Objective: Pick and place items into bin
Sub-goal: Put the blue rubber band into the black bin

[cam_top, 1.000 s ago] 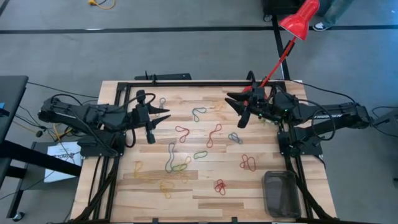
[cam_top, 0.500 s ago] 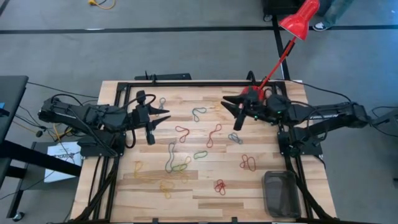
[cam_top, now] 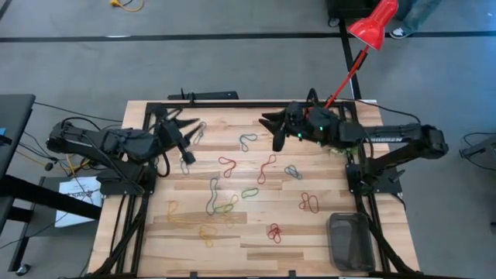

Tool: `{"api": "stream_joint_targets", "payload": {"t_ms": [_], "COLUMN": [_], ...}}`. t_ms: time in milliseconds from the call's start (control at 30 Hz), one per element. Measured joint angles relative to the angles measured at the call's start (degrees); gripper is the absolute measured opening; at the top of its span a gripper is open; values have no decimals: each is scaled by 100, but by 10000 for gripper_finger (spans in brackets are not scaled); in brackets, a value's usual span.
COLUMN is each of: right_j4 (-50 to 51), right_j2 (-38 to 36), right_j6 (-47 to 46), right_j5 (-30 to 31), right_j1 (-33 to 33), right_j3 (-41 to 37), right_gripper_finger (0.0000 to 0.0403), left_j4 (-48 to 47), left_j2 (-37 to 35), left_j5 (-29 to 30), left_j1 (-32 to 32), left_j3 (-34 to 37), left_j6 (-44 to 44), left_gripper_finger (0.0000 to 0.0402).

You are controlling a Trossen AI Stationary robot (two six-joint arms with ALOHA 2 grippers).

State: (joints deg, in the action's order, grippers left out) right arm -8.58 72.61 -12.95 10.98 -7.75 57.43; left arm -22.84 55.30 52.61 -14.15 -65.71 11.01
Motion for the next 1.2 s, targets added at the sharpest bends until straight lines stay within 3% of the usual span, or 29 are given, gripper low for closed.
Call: {"api": "stream_joint_targets", "payload": {"t_ms": [100,200,367,467,533,600,867,1033,1200], "right_j4": [1211,2606,3760,3729,3663,3651,3686,3556,3555], "right_j2": [75,220,603,838,975,1149,1548,1579,1579], "right_j6": [451,580,548,444,172,-54,-363,-371,-371], "right_j5": [-171,-56,-57,-66,-59,-61,-78,-74,-59], "right_j1": [-236,-488,-794,-811,-807,-802,-670,-560,-501], "right_j3": [634,1212,1770,1812,1814,1814,1806,1807,1810], "right_gripper_finger": [111,111,111,111,111,111,111,111,111], "left_j4": [-206,-679,-1738,-2199,-2231,-2227,-2294,-2262,-2270], "left_j2": [-143,-223,-149,98,273,462,1512,2276,3240], "left_j5": [-148,-815,-2818,-4109,-4557,-4510,-3401,-3502,-3973], "left_j1": [354,944,2382,3237,3626,3922,4491,4532,4609], "left_j3": [0,-2,-2,31,128,223,282,282,282], "left_j6": [159,136,-445,-829,-928,-923,-1764,-1528,-1868], "left_gripper_finger": [73,73,73,73,73,73,73,73,73]}}
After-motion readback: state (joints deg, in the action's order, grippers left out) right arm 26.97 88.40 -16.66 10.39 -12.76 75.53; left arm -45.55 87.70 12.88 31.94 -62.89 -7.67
